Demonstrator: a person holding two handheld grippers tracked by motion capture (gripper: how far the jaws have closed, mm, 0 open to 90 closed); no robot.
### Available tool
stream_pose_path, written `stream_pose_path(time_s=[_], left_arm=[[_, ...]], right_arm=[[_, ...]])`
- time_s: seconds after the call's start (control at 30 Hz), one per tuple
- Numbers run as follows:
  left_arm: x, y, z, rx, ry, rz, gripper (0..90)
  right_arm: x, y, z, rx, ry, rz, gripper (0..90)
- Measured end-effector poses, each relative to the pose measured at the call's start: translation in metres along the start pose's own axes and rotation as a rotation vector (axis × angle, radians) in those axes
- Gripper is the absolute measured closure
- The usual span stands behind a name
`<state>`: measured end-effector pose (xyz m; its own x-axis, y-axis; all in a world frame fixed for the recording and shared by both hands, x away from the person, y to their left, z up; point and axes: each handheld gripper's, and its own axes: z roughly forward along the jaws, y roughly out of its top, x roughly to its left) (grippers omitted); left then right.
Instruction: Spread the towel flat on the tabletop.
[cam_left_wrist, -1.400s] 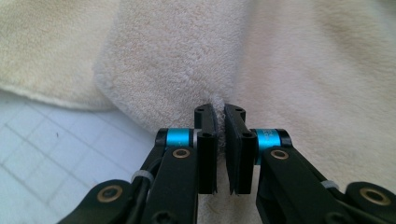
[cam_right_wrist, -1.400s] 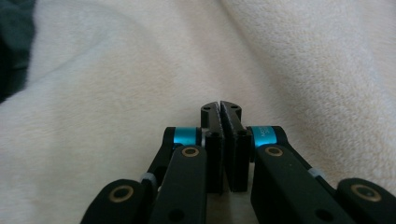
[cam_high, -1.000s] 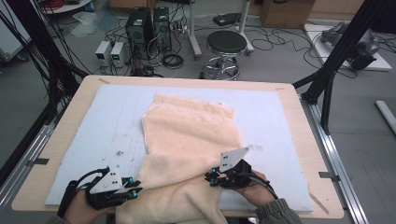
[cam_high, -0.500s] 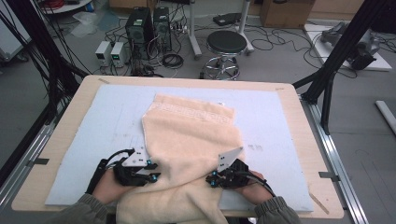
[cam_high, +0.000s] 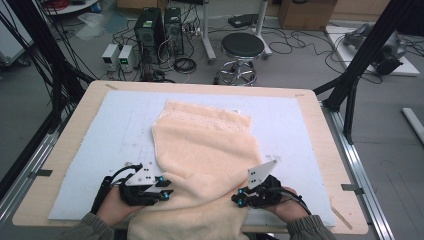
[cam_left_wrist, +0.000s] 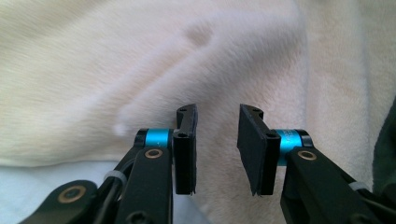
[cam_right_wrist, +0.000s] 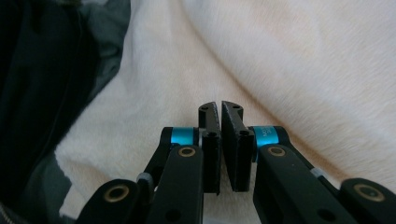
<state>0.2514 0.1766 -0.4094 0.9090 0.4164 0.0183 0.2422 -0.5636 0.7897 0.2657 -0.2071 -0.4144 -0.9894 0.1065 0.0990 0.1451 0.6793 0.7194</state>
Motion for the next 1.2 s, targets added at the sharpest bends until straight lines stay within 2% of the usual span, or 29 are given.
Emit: stream_pose_path(time_s=[0.07,0.17,0.27,0.37,0.5,0.63,0.67,0.73,0.83,0.9,1.03,1.2], left_arm=[[0.007,0.000,-0.008,-0.030,0.024,-0.020,65.8],[0.019,0.001,-0.014,-0.073,0.061,-0.054,64.8],[0.030,0.001,-0.011,-0.074,0.096,-0.075,64.7],[0.040,0.000,0.002,-0.039,0.134,-0.087,64.9],[0.052,0.000,0.023,0.002,0.142,-0.112,64.2],[0.059,-0.001,0.043,0.075,0.097,-0.124,61.9],[0.059,-0.003,0.046,0.079,0.095,-0.120,61.3],[0.058,-0.002,0.046,0.081,0.100,-0.120,64.2],[0.056,-0.001,0.044,0.093,0.106,-0.097,78.0],[0.056,0.000,0.043,0.097,0.115,-0.093,82.0],[0.062,-0.002,0.033,0.079,0.135,-0.124,84.4],[0.074,0.000,0.017,0.052,0.178,-0.135,84.9]], right_arm=[[-0.002,0.003,-0.007,-0.040,-0.024,0.013,78.3],[-0.008,0.007,-0.015,-0.059,-0.089,0.025,73.6],[-0.016,0.007,-0.015,-0.043,-0.159,0.031,71.1],[-0.026,0.005,-0.010,-0.021,-0.194,0.056,69.3],[-0.036,0.000,-0.003,-0.014,-0.203,0.076,68.2],[-0.038,-0.002,0.001,0.006,-0.194,0.090,66.6],[-0.039,-0.003,0.002,0.011,-0.191,0.089,66.3],[-0.039,-0.002,0.003,0.015,-0.191,0.088,66.1],[-0.040,-0.001,0.005,0.015,-0.191,0.076,66.0],[-0.039,-0.001,0.005,0.013,-0.199,0.072,66.1],[-0.037,0.002,0.003,-0.005,-0.201,0.067,66.1],[-0.036,0.007,0.004,-0.010,-0.201,0.053,66.1]])
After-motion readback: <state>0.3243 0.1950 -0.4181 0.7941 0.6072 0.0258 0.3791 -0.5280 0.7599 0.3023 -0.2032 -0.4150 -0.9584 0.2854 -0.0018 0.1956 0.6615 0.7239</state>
